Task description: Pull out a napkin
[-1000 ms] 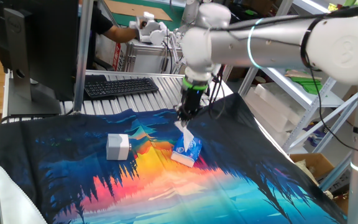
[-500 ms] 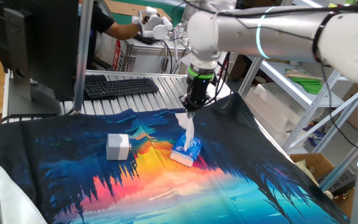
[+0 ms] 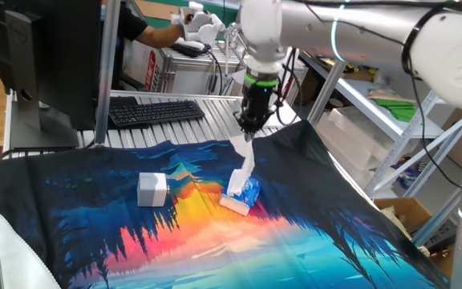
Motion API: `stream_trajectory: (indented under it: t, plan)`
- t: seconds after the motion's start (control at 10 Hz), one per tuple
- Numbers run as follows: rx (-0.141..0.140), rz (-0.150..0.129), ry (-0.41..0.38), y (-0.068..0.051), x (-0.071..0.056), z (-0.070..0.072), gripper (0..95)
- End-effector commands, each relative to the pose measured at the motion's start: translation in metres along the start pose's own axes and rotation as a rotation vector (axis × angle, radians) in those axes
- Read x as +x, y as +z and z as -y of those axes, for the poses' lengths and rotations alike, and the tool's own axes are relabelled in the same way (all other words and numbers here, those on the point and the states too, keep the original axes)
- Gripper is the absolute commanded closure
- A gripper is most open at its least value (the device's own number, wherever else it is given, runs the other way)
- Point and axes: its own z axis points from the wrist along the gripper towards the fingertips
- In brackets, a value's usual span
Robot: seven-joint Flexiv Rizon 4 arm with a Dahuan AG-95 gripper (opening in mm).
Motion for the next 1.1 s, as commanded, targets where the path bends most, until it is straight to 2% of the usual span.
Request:
stream_trajectory:
  t: [0.1, 0.4, 0.6, 1.1]
  plan:
    - [0.012, -0.006, -0.005, -0.009, 0.001, 0.0, 95.0]
    - [0.028, -0.019, 0.007, -0.02, 0.004, -0.008, 95.0]
    - [0.039, -0.032, 0.021, -0.029, 0.009, -0.02, 95.0]
    - [0.042, -0.06, 0.071, -0.042, 0.017, -0.054, 95.0]
